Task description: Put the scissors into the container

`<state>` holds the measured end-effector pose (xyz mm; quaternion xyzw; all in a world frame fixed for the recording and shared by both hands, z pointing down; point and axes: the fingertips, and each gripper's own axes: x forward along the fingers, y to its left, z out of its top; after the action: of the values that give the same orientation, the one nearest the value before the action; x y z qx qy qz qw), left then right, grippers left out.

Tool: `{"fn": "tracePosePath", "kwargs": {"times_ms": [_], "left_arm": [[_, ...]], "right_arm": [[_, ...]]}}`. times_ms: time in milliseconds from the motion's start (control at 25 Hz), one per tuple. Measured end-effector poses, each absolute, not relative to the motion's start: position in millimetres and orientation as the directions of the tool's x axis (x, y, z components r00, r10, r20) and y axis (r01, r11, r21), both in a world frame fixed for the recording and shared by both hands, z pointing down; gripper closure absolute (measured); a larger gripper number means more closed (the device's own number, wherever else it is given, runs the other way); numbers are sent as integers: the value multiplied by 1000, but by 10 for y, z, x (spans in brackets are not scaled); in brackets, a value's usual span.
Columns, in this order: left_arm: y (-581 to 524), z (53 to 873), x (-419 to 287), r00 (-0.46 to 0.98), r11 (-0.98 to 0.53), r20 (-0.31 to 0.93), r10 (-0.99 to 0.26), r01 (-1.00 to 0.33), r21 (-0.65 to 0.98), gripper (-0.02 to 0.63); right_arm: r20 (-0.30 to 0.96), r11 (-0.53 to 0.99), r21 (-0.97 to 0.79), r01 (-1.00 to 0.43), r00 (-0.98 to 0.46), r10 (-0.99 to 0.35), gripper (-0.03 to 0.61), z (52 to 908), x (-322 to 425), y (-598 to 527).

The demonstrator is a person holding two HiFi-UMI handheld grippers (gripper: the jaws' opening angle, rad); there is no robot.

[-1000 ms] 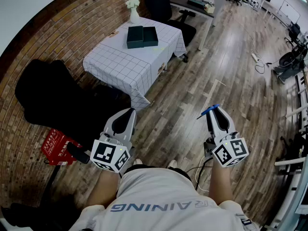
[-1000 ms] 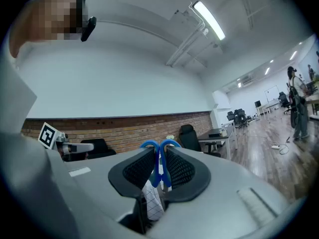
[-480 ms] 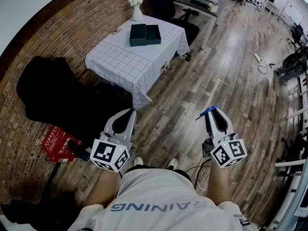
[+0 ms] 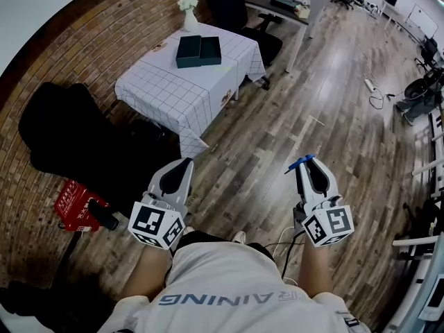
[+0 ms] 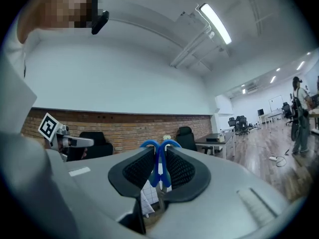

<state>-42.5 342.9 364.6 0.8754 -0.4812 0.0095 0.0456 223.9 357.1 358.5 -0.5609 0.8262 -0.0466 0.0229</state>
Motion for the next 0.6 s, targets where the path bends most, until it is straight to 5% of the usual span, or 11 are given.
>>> {"fn": "tracePosePath", "kwargs": {"times_ms": [600], "left_arm": [[2776, 3897, 6, 529, -517, 115, -841, -848, 120, 614]], "right_arm": [[47, 374, -181, -910, -388, -920, 485, 3795, 2731, 2870]]}}
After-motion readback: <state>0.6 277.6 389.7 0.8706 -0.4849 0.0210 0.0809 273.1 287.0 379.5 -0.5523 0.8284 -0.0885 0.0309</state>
